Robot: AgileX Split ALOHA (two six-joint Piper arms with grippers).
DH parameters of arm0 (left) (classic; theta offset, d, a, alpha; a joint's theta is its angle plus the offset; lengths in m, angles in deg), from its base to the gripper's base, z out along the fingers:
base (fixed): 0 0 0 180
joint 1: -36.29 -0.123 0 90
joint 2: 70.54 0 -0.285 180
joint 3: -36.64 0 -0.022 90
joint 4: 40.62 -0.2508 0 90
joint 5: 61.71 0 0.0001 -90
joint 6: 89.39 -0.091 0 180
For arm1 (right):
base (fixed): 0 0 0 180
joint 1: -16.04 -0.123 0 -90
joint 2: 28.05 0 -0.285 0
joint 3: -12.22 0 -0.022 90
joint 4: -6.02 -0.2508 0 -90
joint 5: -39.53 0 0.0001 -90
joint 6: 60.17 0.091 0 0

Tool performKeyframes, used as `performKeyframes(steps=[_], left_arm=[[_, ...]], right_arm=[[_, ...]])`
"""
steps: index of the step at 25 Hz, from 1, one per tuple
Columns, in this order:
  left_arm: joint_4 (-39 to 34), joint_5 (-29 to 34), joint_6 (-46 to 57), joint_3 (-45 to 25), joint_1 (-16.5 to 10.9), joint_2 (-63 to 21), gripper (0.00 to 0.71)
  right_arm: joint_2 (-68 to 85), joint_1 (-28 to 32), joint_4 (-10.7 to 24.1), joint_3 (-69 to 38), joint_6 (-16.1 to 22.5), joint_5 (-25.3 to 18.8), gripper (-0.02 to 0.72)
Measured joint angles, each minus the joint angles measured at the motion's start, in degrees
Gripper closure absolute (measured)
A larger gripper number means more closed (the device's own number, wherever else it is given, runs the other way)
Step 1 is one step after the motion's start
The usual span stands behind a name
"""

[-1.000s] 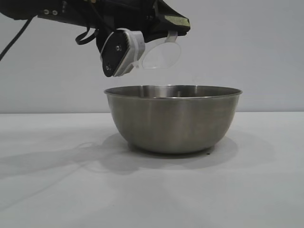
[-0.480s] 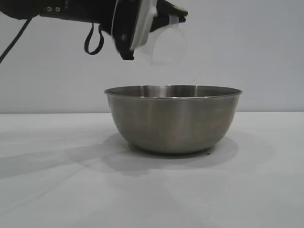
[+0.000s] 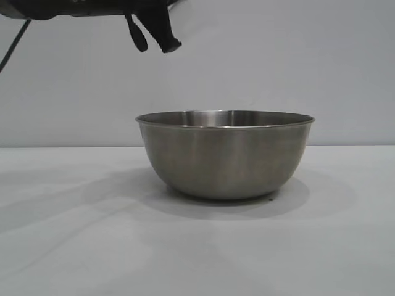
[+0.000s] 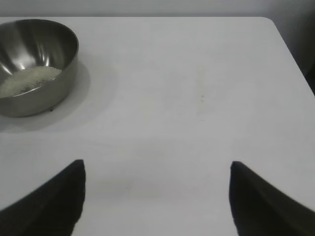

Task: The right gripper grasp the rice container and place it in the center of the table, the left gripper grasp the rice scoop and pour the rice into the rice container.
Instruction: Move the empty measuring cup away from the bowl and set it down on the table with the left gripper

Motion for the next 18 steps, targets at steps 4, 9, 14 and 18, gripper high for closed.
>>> performKeyframes(steps=[4, 9, 14, 18], left_arm=[[9.12, 1.37, 1.51, 0.00, -0.20, 0.00, 0.710], [18.39, 6.55, 1.60, 0.00, -0.33, 0.00, 0.710], [23.76, 13.69, 1.60, 0.00, -0.33, 0.00, 0.710], [26.29, 20.42, 1.60, 0.00, -0.33, 0.00, 0.710]], right_arm=[[0.00, 0.00, 0.00, 0.00, 0.00, 0.00, 0.138], [0.00, 0.00, 0.00, 0.00, 0.00, 0.00, 0.138], [0.00, 0.00, 0.00, 0.00, 0.00, 0.00, 0.138], [0.00, 0.00, 0.00, 0.00, 0.00, 0.00, 0.138]])
